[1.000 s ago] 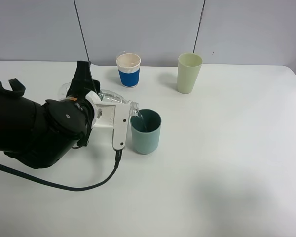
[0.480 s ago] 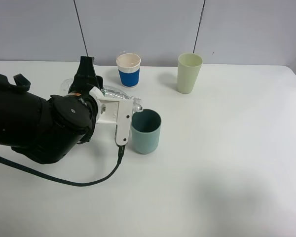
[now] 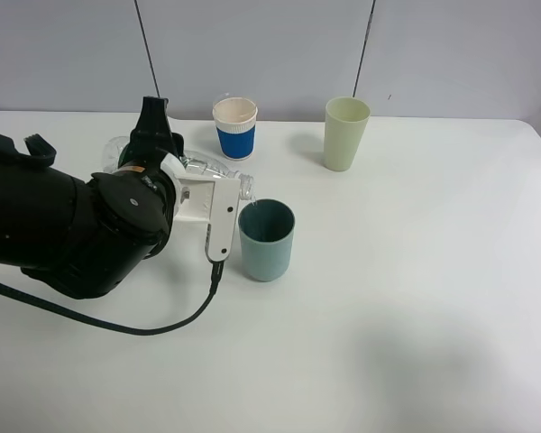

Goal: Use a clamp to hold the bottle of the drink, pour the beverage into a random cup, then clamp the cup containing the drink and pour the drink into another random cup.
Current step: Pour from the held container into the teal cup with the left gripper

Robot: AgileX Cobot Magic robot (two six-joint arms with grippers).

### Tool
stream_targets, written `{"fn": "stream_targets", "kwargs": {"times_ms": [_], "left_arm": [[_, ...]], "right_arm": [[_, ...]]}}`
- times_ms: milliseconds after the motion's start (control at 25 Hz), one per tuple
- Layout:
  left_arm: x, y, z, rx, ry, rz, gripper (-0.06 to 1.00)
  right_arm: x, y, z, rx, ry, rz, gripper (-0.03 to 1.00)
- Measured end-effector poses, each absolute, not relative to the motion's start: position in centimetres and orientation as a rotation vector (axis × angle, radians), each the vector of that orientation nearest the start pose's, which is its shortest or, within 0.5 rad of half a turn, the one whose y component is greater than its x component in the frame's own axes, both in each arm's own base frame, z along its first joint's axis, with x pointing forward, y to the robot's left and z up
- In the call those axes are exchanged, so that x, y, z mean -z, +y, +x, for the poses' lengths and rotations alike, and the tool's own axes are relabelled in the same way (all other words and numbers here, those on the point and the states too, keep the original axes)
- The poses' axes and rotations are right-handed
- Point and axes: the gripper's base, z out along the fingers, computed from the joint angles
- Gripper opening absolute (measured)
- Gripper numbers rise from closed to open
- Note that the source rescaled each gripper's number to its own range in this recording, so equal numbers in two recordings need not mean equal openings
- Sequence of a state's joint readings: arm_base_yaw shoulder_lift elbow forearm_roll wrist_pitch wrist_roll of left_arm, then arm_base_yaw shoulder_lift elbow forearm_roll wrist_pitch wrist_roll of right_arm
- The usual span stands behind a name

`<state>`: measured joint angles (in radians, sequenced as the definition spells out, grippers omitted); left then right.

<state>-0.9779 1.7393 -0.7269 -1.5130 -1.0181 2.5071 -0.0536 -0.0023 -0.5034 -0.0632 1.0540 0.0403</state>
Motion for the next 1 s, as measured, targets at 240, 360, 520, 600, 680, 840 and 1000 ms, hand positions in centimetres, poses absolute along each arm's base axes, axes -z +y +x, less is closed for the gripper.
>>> {"fn": "stream_targets", "kwargs": {"times_ms": [240, 360, 520, 600, 680, 840, 1000], "left_arm": [[-17.26, -19.44, 22.42, -1.247, 1.521, 1.611, 0.06], [-17.27, -19.42, 22.42, -1.250, 1.520, 1.612, 0.06], [-17.38, -19.38, 22.46, -1.266, 1.513, 1.604, 0.06], [-17.44, -19.34, 22.47, -1.274, 1.511, 1.600, 0.06], [-17.44, -19.35, 22.47, -1.274, 1.509, 1.600, 0.06], [-17.46, -19.37, 22.49, -1.275, 1.504, 1.601, 0.06], [-17.52, -19.32, 22.50, -1.285, 1.504, 1.596, 0.06]], "right_arm": [[-27.89, -0.47, -0.57, 0.084, 2.029, 0.098, 1.00], [-27.89, -0.47, -0.57, 0.084, 2.029, 0.098, 1.00], [-27.89, -0.47, -0.57, 0.084, 2.029, 0.098, 1.00], [-27.89, -0.47, -0.57, 0.084, 2.029, 0.098, 1.00], [-27.89, -0.47, -0.57, 0.084, 2.029, 0.098, 1.00], [-27.89, -0.47, -0.57, 0.084, 2.029, 0.098, 1.00], [-27.89, -0.47, -0.57, 0.084, 2.029, 0.098, 1.00]]}}
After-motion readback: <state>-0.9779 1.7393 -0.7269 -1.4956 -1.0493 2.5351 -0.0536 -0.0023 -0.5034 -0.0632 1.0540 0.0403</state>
